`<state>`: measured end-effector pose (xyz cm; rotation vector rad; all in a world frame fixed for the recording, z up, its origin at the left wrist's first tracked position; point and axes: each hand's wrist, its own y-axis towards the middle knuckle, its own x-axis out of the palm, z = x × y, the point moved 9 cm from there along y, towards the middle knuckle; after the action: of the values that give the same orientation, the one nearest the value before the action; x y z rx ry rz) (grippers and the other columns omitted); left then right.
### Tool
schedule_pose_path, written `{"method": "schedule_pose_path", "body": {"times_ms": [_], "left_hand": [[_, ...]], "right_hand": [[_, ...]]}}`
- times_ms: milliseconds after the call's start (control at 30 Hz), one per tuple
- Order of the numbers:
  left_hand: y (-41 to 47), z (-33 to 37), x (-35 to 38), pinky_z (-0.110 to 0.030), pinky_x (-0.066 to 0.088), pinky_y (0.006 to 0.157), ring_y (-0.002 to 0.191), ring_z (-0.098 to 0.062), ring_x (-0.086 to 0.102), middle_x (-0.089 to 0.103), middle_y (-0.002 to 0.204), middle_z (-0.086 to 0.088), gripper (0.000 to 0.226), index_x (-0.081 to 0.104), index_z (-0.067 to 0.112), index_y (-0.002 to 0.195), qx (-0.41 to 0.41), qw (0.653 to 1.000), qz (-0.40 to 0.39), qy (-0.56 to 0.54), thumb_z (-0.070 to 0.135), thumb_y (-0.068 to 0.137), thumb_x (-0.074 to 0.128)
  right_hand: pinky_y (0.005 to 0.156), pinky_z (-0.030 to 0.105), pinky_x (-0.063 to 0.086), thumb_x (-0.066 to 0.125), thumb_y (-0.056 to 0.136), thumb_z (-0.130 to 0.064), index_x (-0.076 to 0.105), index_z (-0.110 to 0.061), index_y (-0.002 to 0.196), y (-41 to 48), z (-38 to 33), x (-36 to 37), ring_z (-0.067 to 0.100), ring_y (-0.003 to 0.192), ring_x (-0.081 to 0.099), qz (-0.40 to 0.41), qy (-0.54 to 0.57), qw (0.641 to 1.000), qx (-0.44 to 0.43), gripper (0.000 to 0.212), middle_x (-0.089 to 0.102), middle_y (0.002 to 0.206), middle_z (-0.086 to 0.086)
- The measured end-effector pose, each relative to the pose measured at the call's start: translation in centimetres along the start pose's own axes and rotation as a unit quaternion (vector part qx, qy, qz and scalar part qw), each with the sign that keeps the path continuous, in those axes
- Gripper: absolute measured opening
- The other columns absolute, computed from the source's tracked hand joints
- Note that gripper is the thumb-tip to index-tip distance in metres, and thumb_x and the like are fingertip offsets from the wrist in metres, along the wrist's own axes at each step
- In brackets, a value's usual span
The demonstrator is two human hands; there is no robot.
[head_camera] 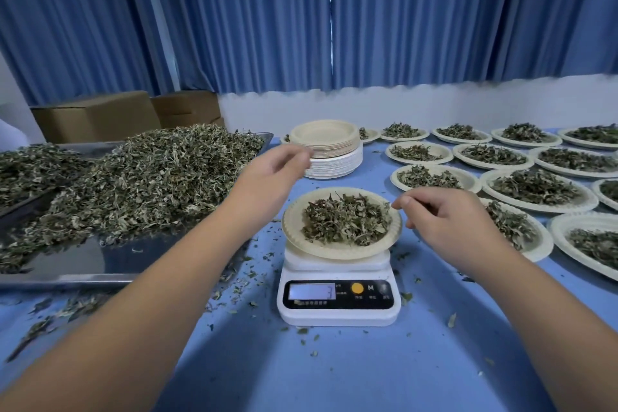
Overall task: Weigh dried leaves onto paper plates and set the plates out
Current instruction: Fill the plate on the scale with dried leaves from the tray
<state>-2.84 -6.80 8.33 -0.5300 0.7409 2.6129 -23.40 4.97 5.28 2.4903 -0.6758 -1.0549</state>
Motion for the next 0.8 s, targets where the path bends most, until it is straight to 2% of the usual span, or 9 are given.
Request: {"method": "schedule_pose_path", "body": {"times_ms": [67,167,267,467,633,800], "left_hand": [[-1.1,-1.5,-1.6,-0.026,0.05,0.087,0.098,-0.002,0.063,0.068,0.102,0.016,0.017,0.065,0.04,0.1,-0.015,0.998,0.049,0.021,0.031,0.098,0.051],[-2.7,-4.1,-3.1,-0.009,0.04,0.064,0.085,0.006,0.06,0.066,0.093,0.016,0.017,0.066,0.037,0.098,-0.056,0.992,0.104,0.045,0.028,0.097,0.052],[-3.2,-5.0,-3.8,-0.011,0.034,0.055,0.069,0.008,0.054,0.061,0.085,0.016,0.015,0.064,0.038,0.096,-0.074,0.986,0.117,0.092,0.027,0.096,0.052],[-3.5,-6.1,-5.3,-0.016,0.035,0.062,0.081,0.001,0.053,0.059,0.098,0.009,0.014,0.064,0.031,0.103,-0.093,0.977,0.096,0.165,0.03,0.096,0.052],[-3.7,-6.2,-4.1,-0.018,0.038,0.064,0.083,0.002,0.053,0.061,0.095,0.015,0.014,0.065,0.031,0.101,-0.105,0.975,0.042,0.192,0.032,0.096,0.051],[-4.0,-6.1,-3.0,-0.034,0.045,0.085,0.089,-0.002,0.056,0.06,0.097,0.016,0.01,0.06,0.038,0.099,-0.103,0.97,-0.002,0.22,0.036,0.096,0.051]], "right_hand": [[0.043,0.021,0.035,0.055,0.093,-0.023,0.071,-0.032,0.08,0.0,0.0,0.0,0.012,0.042,0.044,-0.001,-0.008,1.0,0.0,0.023,0.066,0.065,0.012],[0.042,0.02,0.033,0.054,0.093,-0.023,0.068,-0.038,0.077,0.0,-0.1,-0.2,0.013,0.04,0.042,0.006,-0.007,1.0,-0.006,0.026,0.066,0.067,0.015],[0.045,0.027,0.037,0.054,0.093,-0.024,0.065,-0.043,0.076,-0.1,-0.1,-0.5,0.013,0.042,0.045,0.023,-0.015,1.0,-0.01,0.028,0.066,0.065,0.011],[0.045,0.017,0.036,0.055,0.093,-0.019,0.072,-0.028,0.085,-0.4,0.2,-0.2,0.007,0.044,0.047,0.035,-0.026,0.999,-0.007,0.02,0.066,0.064,0.003],[0.043,0.018,0.033,0.056,0.093,-0.019,0.07,-0.032,0.084,-0.6,0.5,0.2,0.009,0.043,0.044,0.033,-0.017,0.999,0.011,0.022,0.064,0.062,0.006],[0.044,0.017,0.036,0.056,0.093,-0.016,0.068,-0.033,0.079,-0.6,0.7,0.1,0.008,0.044,0.045,0.038,-0.006,0.999,0.028,0.025,0.066,0.066,0.008]]}}
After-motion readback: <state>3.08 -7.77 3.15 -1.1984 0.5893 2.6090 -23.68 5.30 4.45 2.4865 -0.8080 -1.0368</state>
